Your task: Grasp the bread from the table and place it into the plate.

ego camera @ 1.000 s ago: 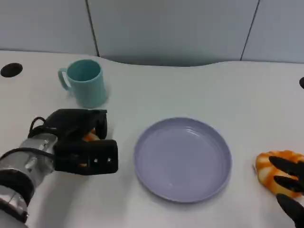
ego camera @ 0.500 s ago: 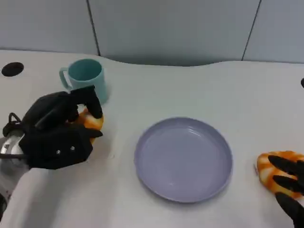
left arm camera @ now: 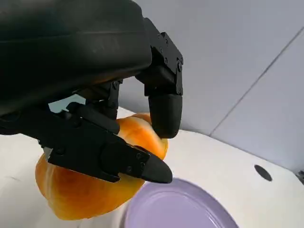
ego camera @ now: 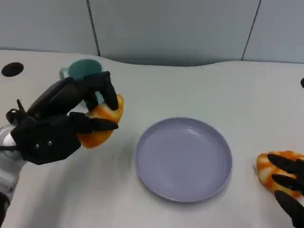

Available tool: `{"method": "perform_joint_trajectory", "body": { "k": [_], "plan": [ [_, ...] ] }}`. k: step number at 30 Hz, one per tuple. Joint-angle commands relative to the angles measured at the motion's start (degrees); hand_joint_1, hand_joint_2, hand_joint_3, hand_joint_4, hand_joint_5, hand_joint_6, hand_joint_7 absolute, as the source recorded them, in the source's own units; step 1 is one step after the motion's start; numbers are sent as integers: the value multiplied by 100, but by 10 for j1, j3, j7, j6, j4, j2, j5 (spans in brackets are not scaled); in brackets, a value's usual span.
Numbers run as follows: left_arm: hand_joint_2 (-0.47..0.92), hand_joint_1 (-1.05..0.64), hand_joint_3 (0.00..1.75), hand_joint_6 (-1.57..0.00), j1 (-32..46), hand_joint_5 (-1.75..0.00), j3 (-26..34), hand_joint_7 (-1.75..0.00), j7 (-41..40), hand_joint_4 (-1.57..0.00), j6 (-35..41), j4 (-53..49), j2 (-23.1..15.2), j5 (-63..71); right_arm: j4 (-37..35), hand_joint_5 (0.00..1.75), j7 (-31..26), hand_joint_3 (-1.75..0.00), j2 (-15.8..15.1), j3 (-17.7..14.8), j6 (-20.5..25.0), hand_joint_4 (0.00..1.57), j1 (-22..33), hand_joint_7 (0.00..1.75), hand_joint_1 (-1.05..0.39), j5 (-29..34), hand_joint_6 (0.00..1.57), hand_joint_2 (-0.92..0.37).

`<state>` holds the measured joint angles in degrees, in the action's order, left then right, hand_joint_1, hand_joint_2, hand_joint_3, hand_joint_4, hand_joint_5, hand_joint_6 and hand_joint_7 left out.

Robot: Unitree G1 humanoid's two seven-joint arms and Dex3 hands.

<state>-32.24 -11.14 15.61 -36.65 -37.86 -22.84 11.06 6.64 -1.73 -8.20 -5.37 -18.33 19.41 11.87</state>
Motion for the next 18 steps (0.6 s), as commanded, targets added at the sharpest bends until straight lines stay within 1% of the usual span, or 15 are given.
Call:
{"method": "perform_joint_trajectory", "body": {
  "k": [1,6,8,11,16,18],
  "plan": [
    [88,-15,8,-55,-31,-175,-14,-175,48,-78,4,2,29,-12,-5,1,-7,-36,-4,-1,-4,95,-1,0,-40,4,80,-92],
    [89,-17,7,-54,-63,-175,-43,-175,59,-77,-12,-19,63,21,-4,2,-4,-36,-6,-1,0,95,-1,0,-40,3,79,-92],
    [89,-19,7,-54,-72,-175,-51,-175,60,-78,-12,-26,70,32,-5,2,-4,-36,-6,-1,-1,96,-1,0,-40,2,79,-92],
    [89,-18,7,-54,-102,-175,-71,-175,73,-80,-28,-69,107,37,-4,2,-1,-35,-4,-1,2,95,1,0,-39,-5,80,-92],
    [88,-18,7,-55,-115,-175,-75,-175,71,-80,-43,-94,115,41,-3,2,-1,-35,-3,0,2,95,1,0,-38,-7,80,-92],
    [88,-17,8,-57,-147,-175,-113,-175,46,-81,-57,-112,137,97,0,2,0,-35,-3,2,5,97,3,0,-39,-5,80,-92]
  ]
}}
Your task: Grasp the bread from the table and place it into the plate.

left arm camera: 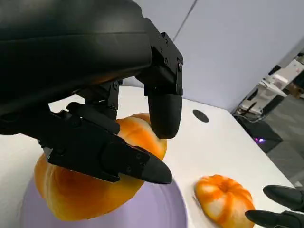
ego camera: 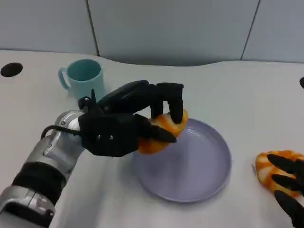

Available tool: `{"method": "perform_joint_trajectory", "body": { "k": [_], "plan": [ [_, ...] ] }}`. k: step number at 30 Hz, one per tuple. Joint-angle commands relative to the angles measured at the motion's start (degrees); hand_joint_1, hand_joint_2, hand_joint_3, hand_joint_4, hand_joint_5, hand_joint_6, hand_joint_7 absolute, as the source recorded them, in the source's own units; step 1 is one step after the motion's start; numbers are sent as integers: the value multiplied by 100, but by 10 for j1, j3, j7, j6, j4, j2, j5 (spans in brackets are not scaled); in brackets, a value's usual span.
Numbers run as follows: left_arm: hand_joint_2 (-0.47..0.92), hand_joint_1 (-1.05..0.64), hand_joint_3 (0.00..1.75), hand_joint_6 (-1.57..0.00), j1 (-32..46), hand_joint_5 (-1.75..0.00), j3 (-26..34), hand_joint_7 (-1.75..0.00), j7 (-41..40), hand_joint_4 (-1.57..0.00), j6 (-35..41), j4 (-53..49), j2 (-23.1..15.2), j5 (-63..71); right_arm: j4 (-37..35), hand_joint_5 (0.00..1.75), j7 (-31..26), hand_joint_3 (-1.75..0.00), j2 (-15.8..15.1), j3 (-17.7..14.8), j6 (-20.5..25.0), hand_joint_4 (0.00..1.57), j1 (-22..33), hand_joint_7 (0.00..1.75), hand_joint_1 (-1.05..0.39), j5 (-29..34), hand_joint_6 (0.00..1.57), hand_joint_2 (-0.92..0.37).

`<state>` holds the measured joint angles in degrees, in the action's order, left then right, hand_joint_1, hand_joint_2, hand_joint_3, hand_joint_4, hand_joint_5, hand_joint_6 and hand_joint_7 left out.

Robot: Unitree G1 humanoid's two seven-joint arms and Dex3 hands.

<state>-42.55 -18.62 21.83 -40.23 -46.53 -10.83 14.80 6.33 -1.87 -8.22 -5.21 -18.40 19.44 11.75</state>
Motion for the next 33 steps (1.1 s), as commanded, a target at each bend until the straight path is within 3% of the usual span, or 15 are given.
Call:
{"method": "perform_joint_trajectory", "body": {
  "k": [1,9,12,13,17,20,23,33],
  "plan": [
    [89,-17,8,-59,-57,-175,-53,-175,-25,-82,-29,-35,24,82,5,2,2,-34,-2,1,9,97,4,0,-39,-4,79,-92],
    [88,-21,10,-58,-106,-175,-101,-175,-97,-82,-89,-105,36,172,-3,2,-2,-34,-6,5,0,96,1,0,-39,5,78,-92],
    [87,-32,9,-42,-129,-174,-122,-170,-90,-61,-106,-110,23,202,-6,2,-4,-34,-4,6,-6,96,-1,0,-39,4,78,-92],
    [86,-40,5,-45,-135,-151,-126,-131,-83,-53,-110,-110,20,205,-7,2,-5,-34,-4,6,-8,96,-1,0,-38,5,79,-92],
    [88,-52,1,-53,-152,-98,-142,-53,-78,-38,-129,-114,9,221,-9,1,-7,-33,-4,7,-12,95,-2,0,-38,7,79,-92],
    [90,-60,0,-50,-164,-71,-151,-24,-66,-26,-135,-114,2,226,-7,1,-9,-33,-4,7,-9,95,-2,0,-39,9,79,-92],
    [91,-65,0,-45,-168,-55,-151,-9,-49,-20,-140,-116,-1,217,-7,1,-10,-34,-4,7,-8,95,-2,0,-39,10,78,-92],
    [92,-69,0,-38,-167,-38,-130,-1,33,-15,-152,-102,-8,157,-8,1,-9,-34,-4,7,-11,96,-2,0,-39,8,78,-92]
  ]
}}
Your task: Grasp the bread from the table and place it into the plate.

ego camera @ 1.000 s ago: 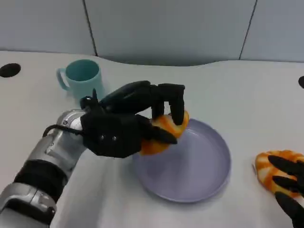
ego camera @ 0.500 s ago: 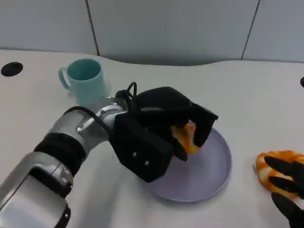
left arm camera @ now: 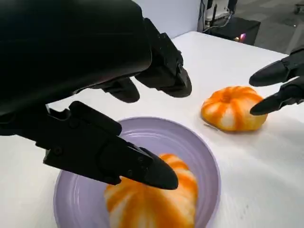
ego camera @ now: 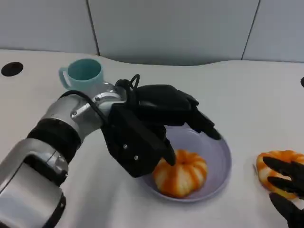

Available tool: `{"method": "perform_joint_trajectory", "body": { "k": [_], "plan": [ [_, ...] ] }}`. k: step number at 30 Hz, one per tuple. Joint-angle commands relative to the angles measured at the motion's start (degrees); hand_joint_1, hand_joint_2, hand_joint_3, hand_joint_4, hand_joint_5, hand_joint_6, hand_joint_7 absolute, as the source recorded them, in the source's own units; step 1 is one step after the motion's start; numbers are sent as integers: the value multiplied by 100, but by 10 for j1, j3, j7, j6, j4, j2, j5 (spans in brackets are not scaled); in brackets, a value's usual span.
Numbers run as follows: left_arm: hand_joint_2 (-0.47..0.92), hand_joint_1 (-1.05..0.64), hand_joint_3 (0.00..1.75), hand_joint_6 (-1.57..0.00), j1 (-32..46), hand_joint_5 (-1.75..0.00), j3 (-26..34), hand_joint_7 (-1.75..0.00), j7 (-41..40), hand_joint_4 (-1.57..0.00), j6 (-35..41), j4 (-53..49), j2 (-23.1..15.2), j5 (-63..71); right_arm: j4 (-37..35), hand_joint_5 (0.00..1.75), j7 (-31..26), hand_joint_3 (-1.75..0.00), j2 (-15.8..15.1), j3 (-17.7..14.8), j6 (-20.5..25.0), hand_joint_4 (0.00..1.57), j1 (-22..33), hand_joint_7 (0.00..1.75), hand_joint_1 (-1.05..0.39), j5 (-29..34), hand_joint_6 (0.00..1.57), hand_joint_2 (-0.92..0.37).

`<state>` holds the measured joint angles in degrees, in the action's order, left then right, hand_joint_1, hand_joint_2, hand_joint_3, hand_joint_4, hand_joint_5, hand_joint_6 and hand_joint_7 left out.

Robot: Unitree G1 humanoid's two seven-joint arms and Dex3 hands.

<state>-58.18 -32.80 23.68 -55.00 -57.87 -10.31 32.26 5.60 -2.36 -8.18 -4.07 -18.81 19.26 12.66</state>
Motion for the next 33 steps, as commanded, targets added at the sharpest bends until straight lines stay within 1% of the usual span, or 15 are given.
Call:
{"method": "perform_joint_trajectory", "body": {
  "k": [1,4,7,13,15,17,21,25,26,27,28,29,31,32,33],
  "plan": [
    [92,-69,1,-38,-10,-38,16,-1,13,-15,-5,18,-17,-20,-1,1,-4,-34,-5,-4,-8,96,0,0,-39,-2,78,-92],
    [90,-66,1,-41,0,-40,45,-2,22,-18,-10,36,-35,-55,1,1,-5,-34,-5,-4,-7,96,1,0,-39,0,78,-92],
    [91,-63,1,-41,14,-40,73,-1,70,-18,-1,46,-51,-121,-1,1,-7,-34,-5,-5,-6,96,0,0,-39,1,79,-92],
    [92,-64,5,-36,67,-37,149,0,259,-13,68,64,-86,-319,9,1,-6,-34,-3,-5,1,96,4,0,-39,2,79,-92],
    [92,-62,5,-36,93,-36,178,0,300,-12,105,74,-97,-365,8,1,-5,-34,-3,-5,2,96,4,0,-40,1,79,-92],
    [92,-61,2,-38,116,-32,202,-1,324,-14,140,86,-105,-394,7,1,-5,-34,-3,-6,-1,96,3,0,-40,-1,79,-92],
    [92,-66,7,-32,181,-28,250,0,344,-14,215,121,-137,-433,8,1,-4,-34,-5,-7,4,97,1,0,-40,2,79,-92],
    [92,-69,4,-30,235,-22,288,0,368,-17,304,156,-159,-467,11,1,0,-34,-5,-6,6,97,4,0,-39,-4,78,-92],
    [92,-67,4,-30,251,-21,301,0,376,-17,323,163,-162,-480,11,1,0,-34,-6,-6,5,97,5,0,-39,-2,78,-92],
    [92,-63,3,-33,263,-22,310,-2,379,-22,335,170,-163,-488,11,1,0,-35,-7,-6,4,97,5,0,-40,-1,78,-92],
    [92,-62,3,-34,282,-23,317,-2,366,-24,349,188,-165,-486,13,1,0,-35,-7,-6,5,97,6,0,-40,-1,78,-92],
    [92,-62,3,-38,296,-26,322,-4,356,-30,359,204,-166,-483,14,1,0,-35,-6,-5,5,97,7,0,-40,-1,78,-92],
    [92,-59,5,-47,350,-34,329,-7,294,-43,372,260,-162,-455,16,2,1,-35,-4,-6,9,98,9,0,-40,-4,78,-92],
    [92,-54,7,-53,371,-49,331,-6,272,-46,383,282,-160,-447,18,1,1,-35,-3,-6,11,97,10,0,-40,-6,79,-92],
    [92,-51,8,-57,391,-67,332,-5,250,-43,405,304,-159,-439,21,1,2,-35,-3,-6,15,97,11,0,-40,-7,79,-92]
  ]
}}
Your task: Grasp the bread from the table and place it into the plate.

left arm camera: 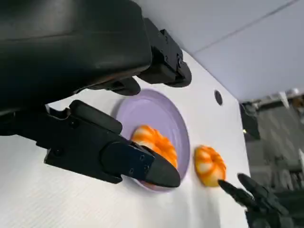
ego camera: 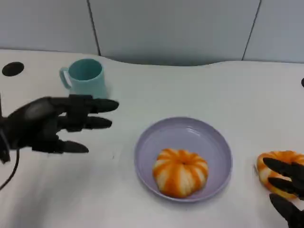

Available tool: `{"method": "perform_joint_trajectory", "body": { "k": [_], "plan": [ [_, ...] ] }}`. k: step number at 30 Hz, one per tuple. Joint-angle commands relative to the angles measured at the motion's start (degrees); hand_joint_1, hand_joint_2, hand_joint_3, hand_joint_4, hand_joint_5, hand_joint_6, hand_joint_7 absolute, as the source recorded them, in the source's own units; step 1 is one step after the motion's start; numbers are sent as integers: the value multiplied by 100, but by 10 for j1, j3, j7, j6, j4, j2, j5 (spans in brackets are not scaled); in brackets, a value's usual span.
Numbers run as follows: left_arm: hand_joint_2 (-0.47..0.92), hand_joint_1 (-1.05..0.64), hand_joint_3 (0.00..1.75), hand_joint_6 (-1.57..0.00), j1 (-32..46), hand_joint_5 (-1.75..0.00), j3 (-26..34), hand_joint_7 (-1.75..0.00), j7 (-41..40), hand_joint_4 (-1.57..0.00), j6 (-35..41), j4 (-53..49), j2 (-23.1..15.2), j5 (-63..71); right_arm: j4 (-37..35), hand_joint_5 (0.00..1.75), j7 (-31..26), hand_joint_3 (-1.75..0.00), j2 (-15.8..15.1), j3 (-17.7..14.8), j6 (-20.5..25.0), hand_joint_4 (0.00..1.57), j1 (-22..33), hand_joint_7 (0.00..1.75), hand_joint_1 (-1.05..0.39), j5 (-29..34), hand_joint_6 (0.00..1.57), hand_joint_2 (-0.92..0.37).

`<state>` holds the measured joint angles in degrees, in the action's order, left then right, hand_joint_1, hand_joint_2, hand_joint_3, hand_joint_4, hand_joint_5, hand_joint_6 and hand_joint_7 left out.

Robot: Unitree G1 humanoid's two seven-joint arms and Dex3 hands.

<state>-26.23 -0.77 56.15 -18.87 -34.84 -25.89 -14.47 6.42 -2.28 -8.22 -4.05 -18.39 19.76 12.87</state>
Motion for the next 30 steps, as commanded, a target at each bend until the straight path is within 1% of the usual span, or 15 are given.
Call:
{"method": "perform_joint_trajectory", "body": {
  "k": [1,2,3,4,5,6,7,9,11,13,17,20,24,27,30],
  "plan": [
    [92,-49,10,-65,84,-96,11,-6,-91,-39,70,91,-2,32,15,1,2,-35,-2,-6,13,97,7,0,-40,-9,78,-92],
    [92,-48,10,-69,92,-110,11,-7,-101,-37,90,104,-2,36,16,1,2,-35,-2,-6,14,96,8,0,-40,-9,78,-92],
    [92,-47,10,-71,96,-117,9,-7,-103,-36,117,111,-6,37,16,1,1,-35,-4,-6,14,96,8,0,-40,-6,78,-92],
    [92,-44,8,-71,95,-139,7,-31,-98,-33,138,112,-11,38,14,1,0,-35,-6,-6,11,96,7,0,-40,-3,78,-92],
    [92,-43,7,-57,90,-149,-1,-70,-85,-32,155,108,-21,45,12,0,-1,-35,-7,-6,9,95,6,0,-40,-1,78,-92],
    [92,-43,6,-48,81,-156,-14,-99,-71,-32,161,97,-37,62,8,0,-2,-35,-8,-7,5,95,5,0,-40,0,78,-92],
    [92,-45,4,-44,75,-161,-23,-121,-61,-33,164,90,-47,75,5,0,-3,-35,-9,-7,2,95,4,0,-40,1,78,-92],
    [92,-45,3,-42,67,-164,-33,-133,-52,-34,184,78,-55,88,0,0,-3,-36,-10,-9,-2,95,1,0,-40,-1,78,-92],
    [89,-39,1,-40,63,-172,-39,-149,-53,-40,204,68,-53,95,-7,0,-1,-35,-11,-10,-1,95,-3,0,-41,-5,78,-92],
    [89,-37,1,-38,60,-174,-49,-160,-59,-44,208,59,-53,111,-16,0,-1,-35,-12,-12,-1,95,-9,0,-40,-7,79,-92],
    [92,-38,6,-41,42,-175,-112,-163,-80,-47,115,21,-67,213,-41,1,1,-35,-18,-19,-7,96,-27,1,-41,-12,79,-92],
    [91,-36,6,-46,34,-175,-120,-165,-91,-51,108,-2,-53,230,-57,1,6,-34,-20,-24,-15,97,-35,1,-40,-26,80,-92],
    [92,-39,4,-47,30,-175,-119,-174,-106,-56,91,-35,-38,233,-70,1,6,-34,-27,-26,-23,96,-39,1,-39,-27,80,-92],
    [91,-37,3,-49,32,-175,-116,-175,-141,-58,84,-49,-25,239,-76,0,8,-34,-31,-28,-28,96,-40,0,-39,-31,80,-92],
    [92,-38,3,-49,36,-175,-121,-170,-173,-55,86,-42,-20,251,-79,0,9,-33,-31,-30,-29,96,-42,1,-39,-36,80,-92]
  ]
}}
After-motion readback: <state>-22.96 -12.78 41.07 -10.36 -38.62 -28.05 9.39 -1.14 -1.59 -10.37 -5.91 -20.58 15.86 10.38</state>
